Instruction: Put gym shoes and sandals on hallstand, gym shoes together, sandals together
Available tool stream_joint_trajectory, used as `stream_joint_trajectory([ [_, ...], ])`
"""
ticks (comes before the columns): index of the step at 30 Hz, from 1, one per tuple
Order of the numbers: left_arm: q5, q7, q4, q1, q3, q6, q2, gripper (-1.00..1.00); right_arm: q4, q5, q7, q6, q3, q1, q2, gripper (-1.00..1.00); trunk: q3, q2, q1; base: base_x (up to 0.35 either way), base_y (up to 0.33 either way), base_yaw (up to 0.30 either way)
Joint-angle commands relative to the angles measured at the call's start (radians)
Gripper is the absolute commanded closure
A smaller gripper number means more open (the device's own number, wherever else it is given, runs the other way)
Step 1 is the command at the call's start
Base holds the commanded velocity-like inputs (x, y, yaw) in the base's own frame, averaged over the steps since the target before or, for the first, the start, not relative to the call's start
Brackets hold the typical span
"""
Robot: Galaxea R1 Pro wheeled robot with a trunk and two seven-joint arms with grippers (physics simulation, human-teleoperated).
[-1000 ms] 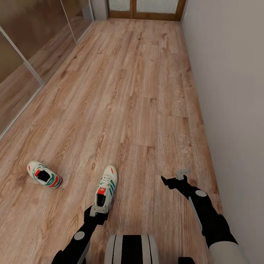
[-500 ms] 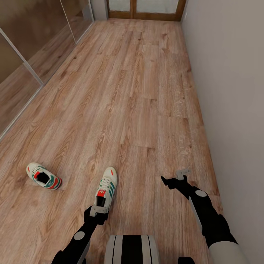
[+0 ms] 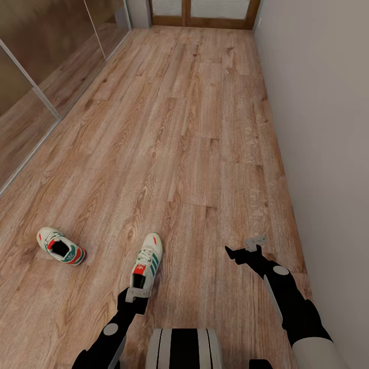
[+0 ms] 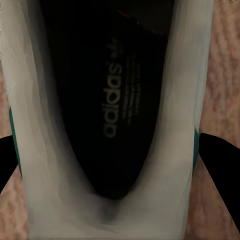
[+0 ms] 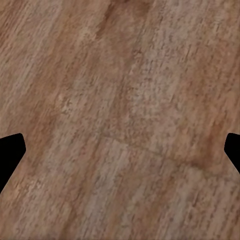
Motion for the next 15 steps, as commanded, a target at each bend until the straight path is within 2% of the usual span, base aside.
stream_joint_trajectory([
  [1,-0.008,-0.002,0.000,0.000,0.003,-0.003,0.000,1.00,-0.002,0.010,0.008,0.004,-0.002,0.000,0.000,-1.00,-0.001,0.000,0.000,0.000,0.000,0.000],
  [15,-0.003,0.000,-0.008,0.001,0.004,-0.004,-0.001,1.00,-0.002,0.010,0.008,0.004,-0.002,0.000,0.002,-1.00,-0.001,0.000,0.000,0.000,0.000,0.000],
])
